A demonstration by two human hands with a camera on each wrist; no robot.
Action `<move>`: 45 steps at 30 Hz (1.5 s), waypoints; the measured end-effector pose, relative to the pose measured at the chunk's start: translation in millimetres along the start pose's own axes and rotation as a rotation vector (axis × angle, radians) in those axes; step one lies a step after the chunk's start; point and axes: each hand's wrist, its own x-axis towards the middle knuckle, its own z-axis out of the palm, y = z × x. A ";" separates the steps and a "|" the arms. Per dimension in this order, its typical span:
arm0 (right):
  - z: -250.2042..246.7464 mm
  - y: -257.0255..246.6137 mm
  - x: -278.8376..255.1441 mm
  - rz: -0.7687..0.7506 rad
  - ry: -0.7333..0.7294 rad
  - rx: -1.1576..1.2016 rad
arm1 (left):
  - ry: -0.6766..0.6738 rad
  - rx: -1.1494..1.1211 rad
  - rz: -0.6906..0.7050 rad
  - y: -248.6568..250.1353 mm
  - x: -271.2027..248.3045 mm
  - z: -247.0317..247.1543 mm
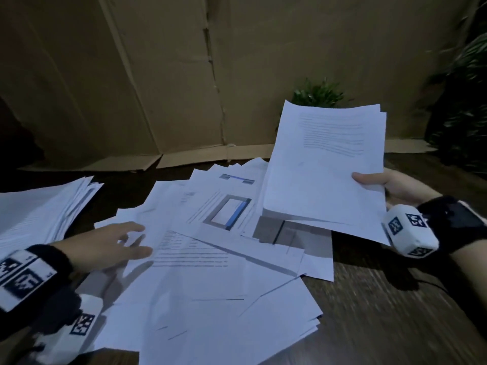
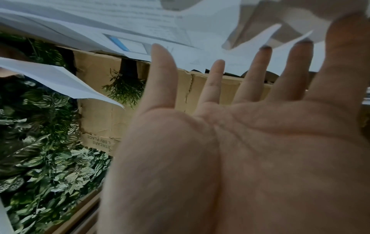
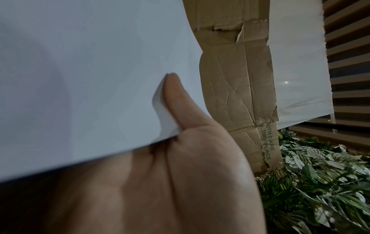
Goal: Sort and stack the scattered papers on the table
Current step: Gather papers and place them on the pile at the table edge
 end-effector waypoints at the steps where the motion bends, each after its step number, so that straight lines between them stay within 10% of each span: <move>1: 0.6 0.5 0.3 0.002 -0.015 0.010 | 0.002 0.030 0.025 -3.8 2.9 1.9; 13: 36.4 10.8 1.7 0.039 -0.175 0.051 | 0.065 -0.106 0.018 -13.6 -11.6 14.1; 29: 65.8 11.4 0.8 -0.104 0.032 0.486 | 0.210 -0.230 -0.047 -40.0 -30.3 28.7; 45: 49.5 18.6 -7.4 -0.143 -0.001 0.693 | 0.030 0.591 0.327 117.9 12.1 38.6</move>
